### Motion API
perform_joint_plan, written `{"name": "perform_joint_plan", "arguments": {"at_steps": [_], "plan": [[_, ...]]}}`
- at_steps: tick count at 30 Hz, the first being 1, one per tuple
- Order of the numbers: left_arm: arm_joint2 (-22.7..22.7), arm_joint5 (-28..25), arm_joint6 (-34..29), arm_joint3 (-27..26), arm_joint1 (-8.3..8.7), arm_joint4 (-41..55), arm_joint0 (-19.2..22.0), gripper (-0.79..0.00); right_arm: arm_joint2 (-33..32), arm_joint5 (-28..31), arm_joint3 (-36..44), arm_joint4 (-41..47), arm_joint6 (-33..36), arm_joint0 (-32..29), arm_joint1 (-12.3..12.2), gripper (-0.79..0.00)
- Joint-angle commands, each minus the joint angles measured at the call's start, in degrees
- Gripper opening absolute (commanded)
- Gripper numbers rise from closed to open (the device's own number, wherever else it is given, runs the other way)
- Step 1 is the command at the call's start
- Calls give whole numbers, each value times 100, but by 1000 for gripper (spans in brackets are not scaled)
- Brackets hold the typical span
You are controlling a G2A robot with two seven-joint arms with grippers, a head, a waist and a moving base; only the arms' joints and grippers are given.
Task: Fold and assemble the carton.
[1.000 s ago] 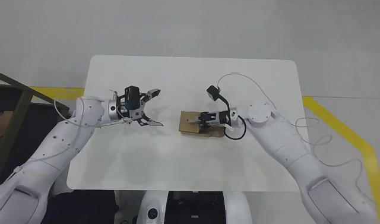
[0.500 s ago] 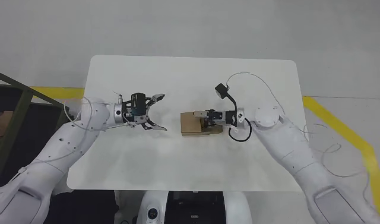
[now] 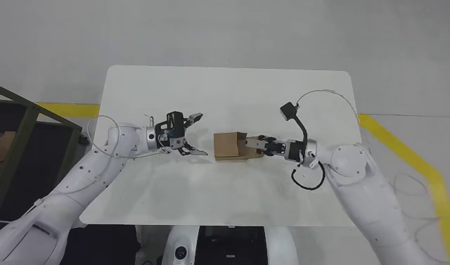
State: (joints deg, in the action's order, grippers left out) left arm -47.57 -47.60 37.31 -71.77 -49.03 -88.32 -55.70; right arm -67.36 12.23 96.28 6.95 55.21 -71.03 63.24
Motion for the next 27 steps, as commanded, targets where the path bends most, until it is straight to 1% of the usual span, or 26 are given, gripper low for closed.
{"name": "perform_joint_plan", "arguments": {"at_steps": [1, 11, 15, 18, 23, 27], "plan": [[-2, -3, 0, 1, 0, -1, 1, 0, -121, 94, 199, 70, -99, -128, -20, 0], [-2, -3, 0, 1, 0, -1, 1, 0, -135, 109, 211, 81, -110, -145, -23, 0], [28, 123, -284, -148, -20, 87, -170, 0, -135, 109, 211, 81, -110, -145, -23, 0], [32, 64, -420, -211, -23, 73, -241, 0, -143, 113, 235, 2, -211, -210, -30, 0], [104, 23, -442, -227, -68, 48, -287, 0, -226, 428, 143, -171, -136, -340, -73, 0], [228, 152, -467, -107, -158, 2, -207, 0, -329, 626, 74, -234, -47, -516, -116, 0]]}}
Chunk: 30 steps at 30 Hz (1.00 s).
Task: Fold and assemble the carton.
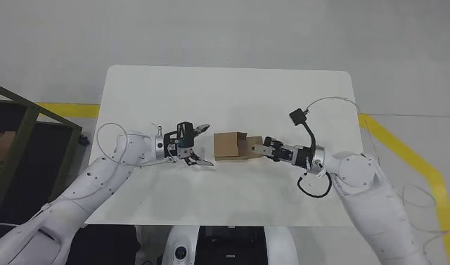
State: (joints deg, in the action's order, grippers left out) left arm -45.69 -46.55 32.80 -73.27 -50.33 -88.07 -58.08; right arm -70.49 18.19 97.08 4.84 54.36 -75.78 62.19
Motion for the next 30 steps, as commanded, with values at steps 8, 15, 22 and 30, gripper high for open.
{"name": "perform_joint_plan", "arguments": {"at_steps": [8, 15, 22, 30], "plan": [[283, 162, 104, 469, -233, -15, 273, 0, 282, -56, 52, -296, 245, -100, -21, -785], [437, 148, 353, 799, -362, -159, 444, 0, 363, -169, 33, -368, 176, -56, -9, -785], [585, 27, 524, 1054, -468, -294, 558, 0, 509, -369, 12, -529, 208, -57, -5, -785], [731, -239, 489, 1280, -616, -225, 748, 0, 817, -481, -452, -405, 348, 185, 37, -785]]}}
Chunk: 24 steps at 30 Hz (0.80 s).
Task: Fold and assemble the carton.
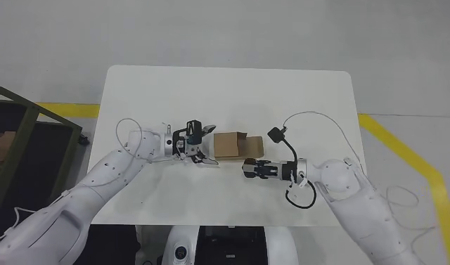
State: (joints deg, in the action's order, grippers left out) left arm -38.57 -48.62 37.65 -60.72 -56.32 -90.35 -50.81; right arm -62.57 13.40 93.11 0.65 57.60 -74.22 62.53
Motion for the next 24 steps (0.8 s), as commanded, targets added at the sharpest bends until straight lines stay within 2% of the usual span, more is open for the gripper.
{"name": "perform_joint_plan", "arguments": {"at_steps": [1, 17, 24], "plan": [[32, -64, 10, 50, -32, 7, 40, 0, 47, -18, -109, 22, 42, 54, 5, -785], [106, -292, 117, 247, -160, -45, 158, 0, 301, -597, -798, -256, -98, 386, 36, -785], [72, -293, 122, 242, -171, -79, 145, -89, 360, -744, -1004, -279, -151, 525, 52, -785]]}}
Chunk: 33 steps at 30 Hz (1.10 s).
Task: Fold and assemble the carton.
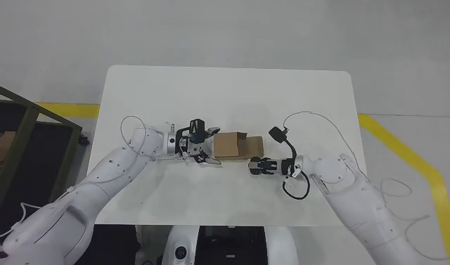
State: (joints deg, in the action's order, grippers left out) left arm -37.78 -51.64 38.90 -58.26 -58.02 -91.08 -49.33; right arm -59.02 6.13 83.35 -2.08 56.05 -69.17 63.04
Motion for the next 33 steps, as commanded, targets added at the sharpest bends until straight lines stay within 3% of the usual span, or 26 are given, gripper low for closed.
{"name": "perform_joint_plan", "arguments": {"at_steps": [1, 9, 14, 33], "plan": [[-13, 8, -3, -6, -1, -11, -8, -95, 8, -19, -59, 7, 9, 38, 3, -785], [-66, -22, -19, -14, -4, -16, -39, -102, 38, 108, -236, 141, -66, 126, 22, -785], [-109, -28, -3, -18, -1, -21, -56, -154, 182, 309, -439, 297, -47, 283, 76, -785], [-229, -57, 54, -164, 32, -182, -144, -117, 719, 838, -1371, 657, -407, 948, 355, -785]]}}
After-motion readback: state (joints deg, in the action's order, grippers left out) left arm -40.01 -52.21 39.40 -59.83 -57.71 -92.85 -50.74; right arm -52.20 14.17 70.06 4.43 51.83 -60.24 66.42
